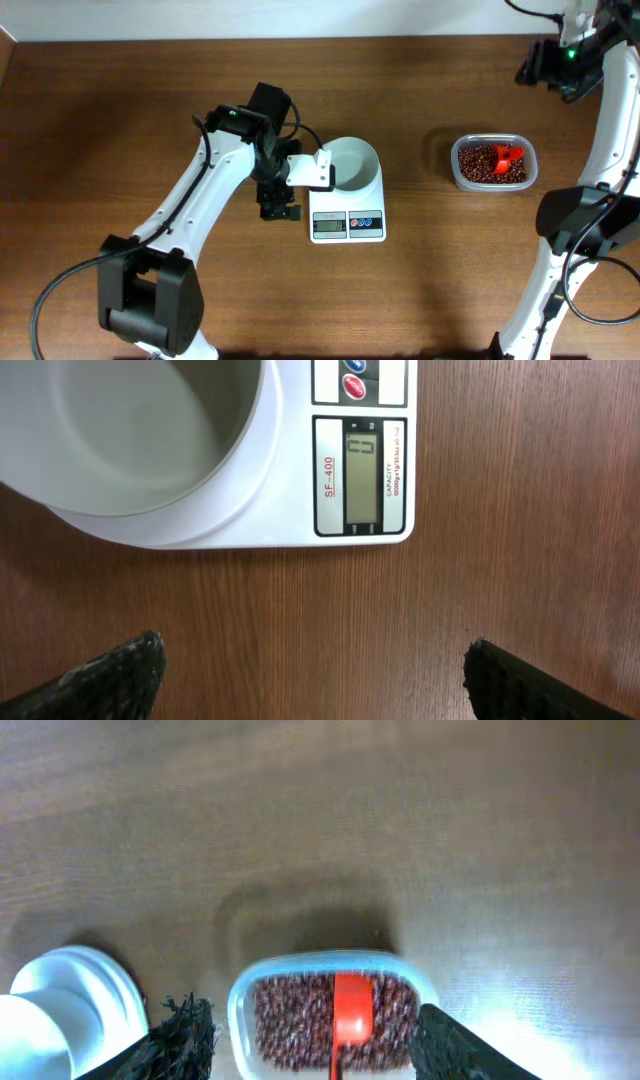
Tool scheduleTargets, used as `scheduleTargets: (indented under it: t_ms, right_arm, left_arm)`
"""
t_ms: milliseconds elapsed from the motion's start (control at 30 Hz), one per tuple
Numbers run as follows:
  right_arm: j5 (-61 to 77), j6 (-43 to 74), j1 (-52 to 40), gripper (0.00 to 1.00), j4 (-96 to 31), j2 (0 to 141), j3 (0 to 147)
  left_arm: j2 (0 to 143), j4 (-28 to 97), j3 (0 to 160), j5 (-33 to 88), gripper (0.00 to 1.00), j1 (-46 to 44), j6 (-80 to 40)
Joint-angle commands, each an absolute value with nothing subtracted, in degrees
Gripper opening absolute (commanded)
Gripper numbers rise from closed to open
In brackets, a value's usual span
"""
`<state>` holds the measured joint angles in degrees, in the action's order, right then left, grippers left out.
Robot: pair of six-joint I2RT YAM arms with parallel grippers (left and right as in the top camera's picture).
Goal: Scoop item into bowl and weigh 50g on scale
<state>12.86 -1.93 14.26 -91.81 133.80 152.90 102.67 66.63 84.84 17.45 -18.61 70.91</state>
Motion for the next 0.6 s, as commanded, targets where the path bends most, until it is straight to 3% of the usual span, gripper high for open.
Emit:
scheduleTargets:
  t_ms: [0, 367, 567]
  right_arm:
    - [11.25, 0.1, 14.44, 0.65, -94.61, 133.45, 153.91]
    - [7.68, 4.27, 13.52, 0.64, -97.34, 124.42, 153.36]
    - [8.93, 4.97, 11.2, 0.64, -97.34, 123.33, 142.67]
  left_arm:
    - [103.13, 66.85, 84.18, 18.68, 0.99, -18.41, 71.59]
    - [103.18, 66.85, 84.18, 18.68, 0.99, -18.46, 71.59]
    - [103.18, 66.85, 84.18, 18.68, 0.99, -18.46, 71.59]
